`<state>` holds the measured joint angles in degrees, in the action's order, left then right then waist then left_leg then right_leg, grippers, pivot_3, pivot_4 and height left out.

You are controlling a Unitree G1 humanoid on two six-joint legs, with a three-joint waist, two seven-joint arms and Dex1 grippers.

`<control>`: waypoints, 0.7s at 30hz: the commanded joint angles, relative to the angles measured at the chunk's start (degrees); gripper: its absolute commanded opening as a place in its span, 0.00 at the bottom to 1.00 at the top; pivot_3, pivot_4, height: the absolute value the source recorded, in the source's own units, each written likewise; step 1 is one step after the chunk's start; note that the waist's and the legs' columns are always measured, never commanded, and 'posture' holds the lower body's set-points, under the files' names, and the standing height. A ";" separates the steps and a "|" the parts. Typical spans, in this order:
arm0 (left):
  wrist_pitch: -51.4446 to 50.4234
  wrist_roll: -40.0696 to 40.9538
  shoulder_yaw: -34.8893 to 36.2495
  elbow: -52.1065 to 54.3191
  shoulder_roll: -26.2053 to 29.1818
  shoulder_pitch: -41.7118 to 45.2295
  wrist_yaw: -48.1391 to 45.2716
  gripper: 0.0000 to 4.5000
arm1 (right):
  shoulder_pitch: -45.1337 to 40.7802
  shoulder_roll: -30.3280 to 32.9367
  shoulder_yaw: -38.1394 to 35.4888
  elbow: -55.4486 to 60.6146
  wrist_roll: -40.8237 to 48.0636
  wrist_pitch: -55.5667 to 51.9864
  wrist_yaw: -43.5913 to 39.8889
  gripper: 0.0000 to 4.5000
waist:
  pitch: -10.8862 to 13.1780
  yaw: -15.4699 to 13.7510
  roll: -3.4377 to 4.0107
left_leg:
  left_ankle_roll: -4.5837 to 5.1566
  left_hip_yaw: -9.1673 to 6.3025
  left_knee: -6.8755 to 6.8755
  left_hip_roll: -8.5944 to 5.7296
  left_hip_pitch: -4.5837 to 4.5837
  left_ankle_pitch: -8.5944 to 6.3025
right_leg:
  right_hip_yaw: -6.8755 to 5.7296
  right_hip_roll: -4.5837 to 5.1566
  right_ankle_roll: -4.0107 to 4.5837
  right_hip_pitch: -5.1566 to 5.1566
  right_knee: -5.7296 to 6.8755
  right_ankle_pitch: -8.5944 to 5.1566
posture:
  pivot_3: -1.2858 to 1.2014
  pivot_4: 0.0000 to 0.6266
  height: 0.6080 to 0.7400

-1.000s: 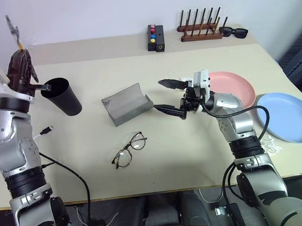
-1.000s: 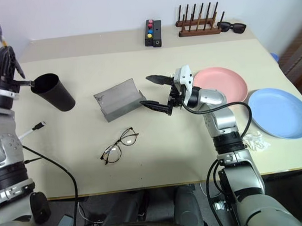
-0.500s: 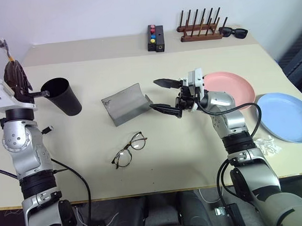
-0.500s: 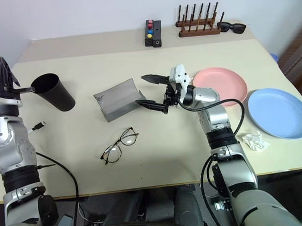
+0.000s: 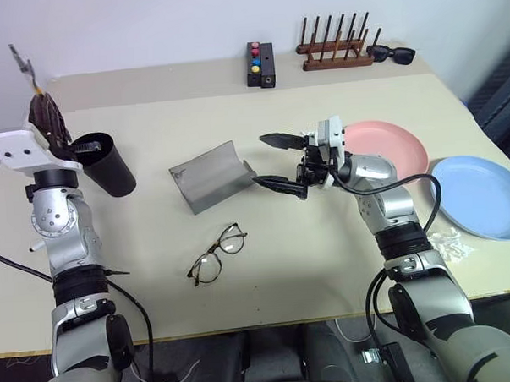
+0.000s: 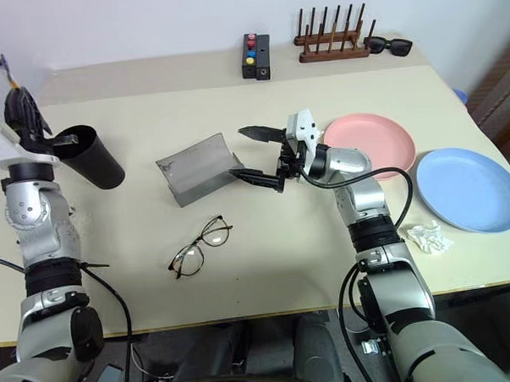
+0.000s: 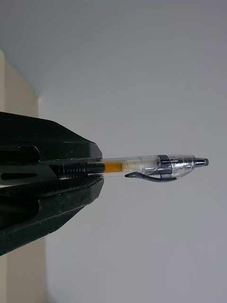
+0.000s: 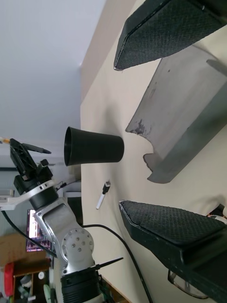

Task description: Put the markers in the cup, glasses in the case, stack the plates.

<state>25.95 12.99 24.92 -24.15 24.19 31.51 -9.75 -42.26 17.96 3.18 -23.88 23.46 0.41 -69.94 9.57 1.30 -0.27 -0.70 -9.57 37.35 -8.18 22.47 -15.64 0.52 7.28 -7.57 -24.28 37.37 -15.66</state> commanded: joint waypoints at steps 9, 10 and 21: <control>1.69 -0.09 -0.21 0.06 0.74 1.06 0.56 0.05 | -0.68 0.02 -1.45 2.68 0.46 0.64 0.88 1.00 | 0.00 -0.12 0.00 | 0.00 0.01 0.02 0.00 0.00 0.00 | 0.00 0.00 0.00 0.01 0.00 0.00 | 0.52 0.24 1.00; 1.69 -0.01 -0.22 0.06 0.72 1.01 0.54 0.05 | -0.66 -0.01 -1.43 2.75 0.46 0.64 0.93 1.00 | 0.00 -0.13 0.00 | 0.00 0.01 0.02 0.00 0.00 0.00 | 0.00 0.00 0.00 0.01 0.00 0.00 | 0.52 0.24 1.00; 1.55 0.92 -0.61 -0.37 0.38 0.33 0.14 0.62 | -0.34 0.10 -1.38 3.64 0.53 0.31 1.35 1.00 | 0.00 -0.12 -0.01 | 0.00 0.01 0.02 0.00 0.00 0.00 | 0.00 0.00 0.00 0.01 0.01 0.01 | 0.52 0.24 1.00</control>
<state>26.50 13.24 23.84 -25.43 24.20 31.50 -9.66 -42.21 17.97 2.99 -22.68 23.41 0.36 -68.78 9.57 1.18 -0.28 -0.70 -9.56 37.37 -8.18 22.47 -15.64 0.52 7.28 -7.57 -24.27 37.37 -15.65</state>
